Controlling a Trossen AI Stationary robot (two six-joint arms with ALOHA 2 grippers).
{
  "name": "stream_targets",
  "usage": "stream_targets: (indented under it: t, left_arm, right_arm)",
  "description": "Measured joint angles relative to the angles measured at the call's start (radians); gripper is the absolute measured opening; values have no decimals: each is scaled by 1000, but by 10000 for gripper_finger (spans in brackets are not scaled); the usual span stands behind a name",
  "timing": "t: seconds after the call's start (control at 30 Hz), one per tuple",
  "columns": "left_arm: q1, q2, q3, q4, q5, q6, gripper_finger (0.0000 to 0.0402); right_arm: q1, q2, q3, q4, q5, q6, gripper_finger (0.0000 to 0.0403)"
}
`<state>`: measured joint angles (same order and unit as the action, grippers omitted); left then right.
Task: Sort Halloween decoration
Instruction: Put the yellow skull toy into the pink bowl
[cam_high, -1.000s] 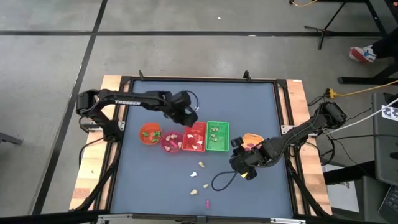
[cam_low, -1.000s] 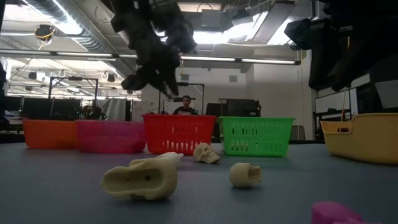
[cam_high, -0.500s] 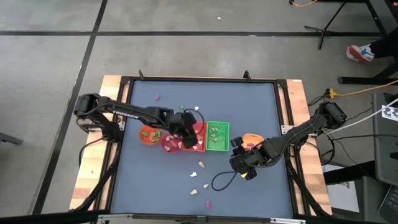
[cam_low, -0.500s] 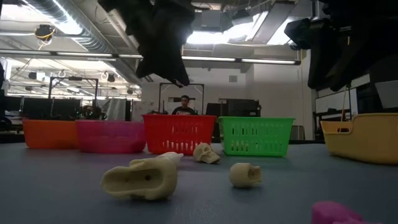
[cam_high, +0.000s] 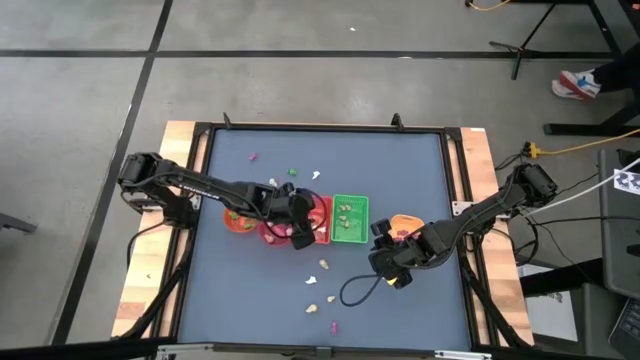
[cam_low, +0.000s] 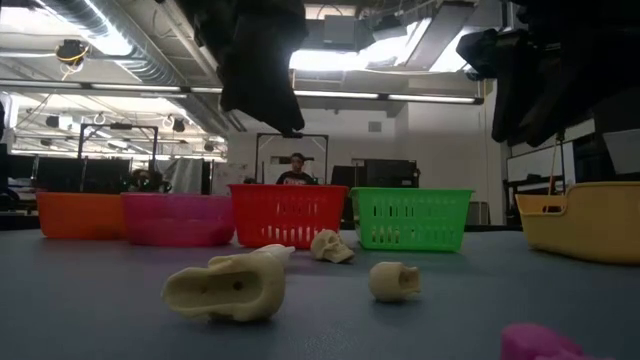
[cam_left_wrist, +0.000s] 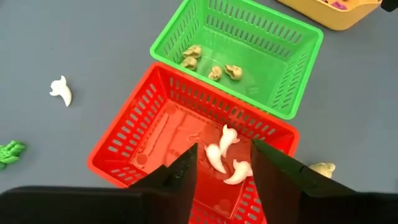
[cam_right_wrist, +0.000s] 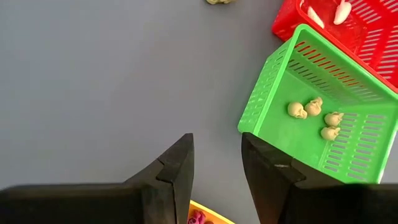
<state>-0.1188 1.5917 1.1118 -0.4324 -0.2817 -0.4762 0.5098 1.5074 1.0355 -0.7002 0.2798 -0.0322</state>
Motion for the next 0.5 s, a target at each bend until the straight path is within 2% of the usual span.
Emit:
stream_targets:
  t: [0.27, 0.5]
  left_arm:
    - [9, 0, 0, 0, -72, 62, 175]
    - [63, 0, 0, 0, -74, 69, 194]
  right_arm:
    - [0, 0, 0, 0, 11, 0, 134]
    - [0, 0, 0, 0, 26, 0, 134]
